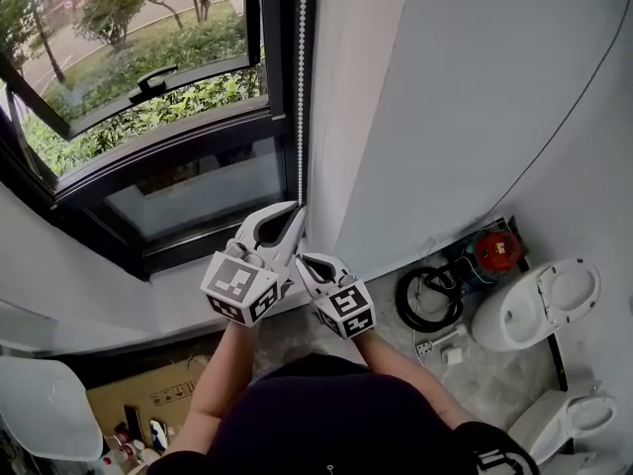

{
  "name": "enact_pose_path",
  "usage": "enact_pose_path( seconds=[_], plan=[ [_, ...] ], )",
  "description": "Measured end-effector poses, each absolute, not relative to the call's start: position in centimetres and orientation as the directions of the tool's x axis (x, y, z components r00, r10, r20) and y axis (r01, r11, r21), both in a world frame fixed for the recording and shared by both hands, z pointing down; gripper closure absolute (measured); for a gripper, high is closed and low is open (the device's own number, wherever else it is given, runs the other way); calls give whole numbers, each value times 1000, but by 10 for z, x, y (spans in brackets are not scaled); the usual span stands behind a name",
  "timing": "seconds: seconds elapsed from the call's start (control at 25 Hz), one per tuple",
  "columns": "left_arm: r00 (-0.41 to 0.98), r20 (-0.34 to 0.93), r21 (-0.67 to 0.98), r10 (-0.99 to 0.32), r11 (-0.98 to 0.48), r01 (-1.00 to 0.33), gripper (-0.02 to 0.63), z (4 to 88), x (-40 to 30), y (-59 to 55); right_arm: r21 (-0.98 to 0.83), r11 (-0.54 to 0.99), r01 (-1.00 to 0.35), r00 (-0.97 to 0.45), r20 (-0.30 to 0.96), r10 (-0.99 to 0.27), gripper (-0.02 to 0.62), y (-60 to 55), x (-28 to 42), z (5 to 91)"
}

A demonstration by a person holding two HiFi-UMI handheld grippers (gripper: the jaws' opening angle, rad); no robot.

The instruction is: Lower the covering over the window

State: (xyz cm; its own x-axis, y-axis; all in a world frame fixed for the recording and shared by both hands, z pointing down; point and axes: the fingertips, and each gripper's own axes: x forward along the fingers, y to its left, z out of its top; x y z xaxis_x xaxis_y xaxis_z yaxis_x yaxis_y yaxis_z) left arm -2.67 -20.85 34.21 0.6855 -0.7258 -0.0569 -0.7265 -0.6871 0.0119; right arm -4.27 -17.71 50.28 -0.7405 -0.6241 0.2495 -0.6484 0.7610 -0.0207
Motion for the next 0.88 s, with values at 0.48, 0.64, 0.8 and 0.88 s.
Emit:
enact_pose_path(
  seconds=[0.48,0.64,0.8,0.88],
  plan=[
    [717,69,109,-694,-709,-697,594,415,-8,-190,-43,766,-641,-698,448,-559,581,-166,-35,575],
    [708,122,146,-695,-693,-706,595,446,-12,-185,-53,776,-629,-673,537,-509,581,-155,-31,604],
    [706,164,181,-688,-683,-708,595,474,-11,-184,-71,770,-634,-648,591,-480,581,-153,-22,626],
    [710,183,203,-679,-681,-704,595,486,-9,-185,-70,766,-639,-637,606,-476,581,-154,-19,631]
  ],
)
